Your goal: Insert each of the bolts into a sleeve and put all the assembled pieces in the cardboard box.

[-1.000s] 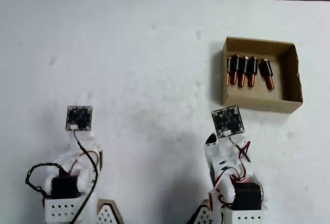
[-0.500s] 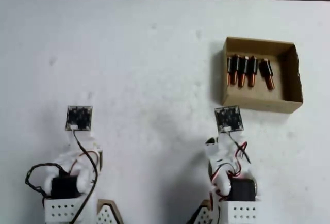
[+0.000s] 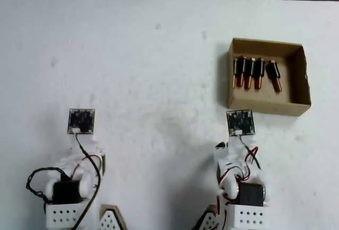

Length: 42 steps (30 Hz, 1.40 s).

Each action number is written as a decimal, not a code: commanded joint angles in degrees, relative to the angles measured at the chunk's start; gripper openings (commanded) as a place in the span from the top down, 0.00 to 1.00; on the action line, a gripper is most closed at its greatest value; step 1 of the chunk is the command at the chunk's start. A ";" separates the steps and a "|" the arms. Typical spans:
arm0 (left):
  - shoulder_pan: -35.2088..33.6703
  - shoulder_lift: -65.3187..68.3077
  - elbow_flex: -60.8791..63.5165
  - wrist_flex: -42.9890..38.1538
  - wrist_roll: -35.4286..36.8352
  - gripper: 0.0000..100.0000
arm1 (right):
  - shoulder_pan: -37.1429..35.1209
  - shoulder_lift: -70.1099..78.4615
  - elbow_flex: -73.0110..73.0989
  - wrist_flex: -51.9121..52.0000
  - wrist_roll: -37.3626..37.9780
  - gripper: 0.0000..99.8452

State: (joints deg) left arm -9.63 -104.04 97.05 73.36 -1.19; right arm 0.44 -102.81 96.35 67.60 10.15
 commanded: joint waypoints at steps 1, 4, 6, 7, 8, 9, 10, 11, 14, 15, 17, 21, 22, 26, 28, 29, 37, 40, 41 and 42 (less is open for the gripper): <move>-0.31 -0.57 -0.09 0.26 0.62 0.98 | 0.66 0.04 0.44 1.63 -0.09 0.98; -0.31 -0.57 -0.09 0.26 0.62 0.98 | 0.48 -0.31 0.44 5.32 -0.26 0.98; -0.31 -0.57 -0.09 0.26 0.62 0.98 | 0.31 -0.04 0.53 5.14 -0.62 0.98; -0.31 -0.57 -0.09 0.26 0.62 0.98 | 0.48 -0.04 0.53 5.14 -0.62 0.98; -0.31 -0.57 -0.09 0.26 0.62 0.98 | 0.57 -0.04 0.53 5.14 -0.70 0.98; -0.22 -0.57 -0.09 0.26 0.62 0.98 | 0.48 -0.04 0.53 5.14 -1.58 0.98; -0.13 -0.57 -0.09 0.26 0.62 0.98 | 0.57 -0.04 0.53 4.97 -3.34 0.98; -0.04 -0.57 -0.09 0.26 0.62 0.98 | 0.48 -0.04 0.53 4.97 -5.71 0.98; 0.04 -0.57 -0.09 0.26 0.62 0.98 | 0.40 -0.04 0.53 4.88 -9.76 0.98; 0.04 -0.57 -0.09 0.26 0.62 0.98 | 0.40 -0.04 0.53 4.88 -10.11 0.98; 0.04 -0.57 -0.09 0.26 0.62 0.98 | 0.57 -0.04 0.53 4.88 -10.20 0.98; -0.04 -0.57 -0.09 0.26 0.44 0.98 | 0.66 -0.22 0.53 4.88 -10.20 0.98; -0.04 -0.57 -0.09 0.26 0.35 0.98 | 0.66 -0.22 0.53 4.88 -10.11 0.98; -0.04 -0.57 -0.09 0.26 0.35 0.98 | 0.57 -0.22 0.53 4.97 -10.11 0.98; -0.04 -0.57 -0.09 0.26 0.35 0.98 | 0.57 -0.22 0.53 4.97 -10.11 0.98; -0.04 -0.57 -0.09 0.26 0.35 0.98 | 0.57 -0.22 0.53 4.97 -10.11 0.98; -0.04 -0.57 -0.09 0.26 0.35 0.98 | 0.57 -0.22 0.53 4.97 -10.11 0.98; -0.04 -0.57 -0.09 0.26 0.35 0.98 | 0.57 -0.22 0.53 4.97 -10.11 0.98; -0.04 -0.57 -0.09 0.26 0.35 0.98 | 0.57 -0.22 0.53 4.97 -10.11 0.98; -0.04 -0.57 -0.09 0.26 0.35 0.98 | 0.57 -0.22 0.53 4.97 -10.11 0.98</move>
State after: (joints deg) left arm -9.63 -104.04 97.05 73.36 -1.19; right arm 0.44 -102.81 96.35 72.26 0.48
